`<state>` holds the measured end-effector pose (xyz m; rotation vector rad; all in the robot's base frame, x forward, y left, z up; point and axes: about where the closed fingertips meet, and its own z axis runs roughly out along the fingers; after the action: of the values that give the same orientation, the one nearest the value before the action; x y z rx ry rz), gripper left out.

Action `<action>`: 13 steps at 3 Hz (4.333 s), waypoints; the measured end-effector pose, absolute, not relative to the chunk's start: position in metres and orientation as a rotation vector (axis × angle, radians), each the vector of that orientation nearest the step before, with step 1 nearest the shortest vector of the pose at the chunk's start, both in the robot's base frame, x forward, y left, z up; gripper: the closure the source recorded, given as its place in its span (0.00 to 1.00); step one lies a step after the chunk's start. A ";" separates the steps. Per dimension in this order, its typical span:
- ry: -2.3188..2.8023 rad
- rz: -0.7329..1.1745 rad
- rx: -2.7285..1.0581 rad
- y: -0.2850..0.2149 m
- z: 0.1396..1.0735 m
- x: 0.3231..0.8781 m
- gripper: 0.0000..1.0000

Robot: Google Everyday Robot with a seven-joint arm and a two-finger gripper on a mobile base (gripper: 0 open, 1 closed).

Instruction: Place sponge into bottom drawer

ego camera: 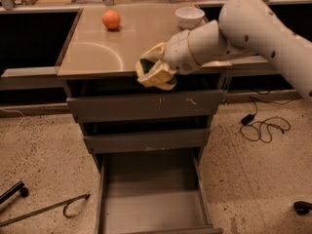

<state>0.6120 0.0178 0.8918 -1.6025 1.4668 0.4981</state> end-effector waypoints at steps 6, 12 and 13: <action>1.716 0.739 -1.400 0.045 0.510 0.534 1.00; 1.962 0.872 -1.048 0.074 0.222 0.512 1.00; 2.033 0.922 -0.995 0.085 0.165 0.494 1.00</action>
Offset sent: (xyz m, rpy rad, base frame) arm -0.0209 0.0060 -0.0391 -0.0155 0.0639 0.0129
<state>0.4945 0.0854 0.1647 -0.9954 2.0325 0.9225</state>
